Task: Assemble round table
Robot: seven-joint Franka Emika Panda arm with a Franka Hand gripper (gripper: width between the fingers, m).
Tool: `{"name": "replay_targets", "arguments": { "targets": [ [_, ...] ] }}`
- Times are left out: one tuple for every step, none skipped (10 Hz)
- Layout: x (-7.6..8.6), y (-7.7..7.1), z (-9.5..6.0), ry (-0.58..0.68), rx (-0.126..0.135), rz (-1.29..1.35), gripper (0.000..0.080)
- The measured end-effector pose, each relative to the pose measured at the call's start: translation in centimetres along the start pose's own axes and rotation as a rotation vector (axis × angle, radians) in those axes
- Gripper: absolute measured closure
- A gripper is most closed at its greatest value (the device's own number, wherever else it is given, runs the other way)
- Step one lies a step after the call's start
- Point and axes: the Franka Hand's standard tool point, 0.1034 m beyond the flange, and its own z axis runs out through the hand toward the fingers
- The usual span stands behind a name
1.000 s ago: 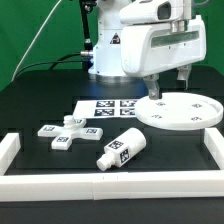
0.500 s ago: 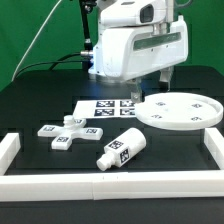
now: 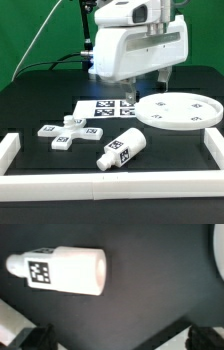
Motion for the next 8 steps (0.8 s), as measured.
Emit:
{"name": "replay_targets", "arguments": {
  "targets": [
    [0.36,0.58,-0.15,0.009,-0.004,0.051,0.0150],
    [0.47,0.78,0.04,0.013,0.000,0.112,0.0150],
    [0.42,1.04,0.27,0.022,0.017,0.191,0.0150],
    [0.55,1.06,0.20,0.046,0.030,0.257,0.0150],
    [0.68,0.80,0.26,0.046,0.037,0.336,0.0150],
    [0.73,0.73,0.27,0.046,0.039,0.391,0.0150],
    [0.75,0.70,0.29,0.045,0.043,0.445,0.0150],
    [0.70,0.75,0.35,0.045,0.051,0.523,0.0150]
  ]
}}
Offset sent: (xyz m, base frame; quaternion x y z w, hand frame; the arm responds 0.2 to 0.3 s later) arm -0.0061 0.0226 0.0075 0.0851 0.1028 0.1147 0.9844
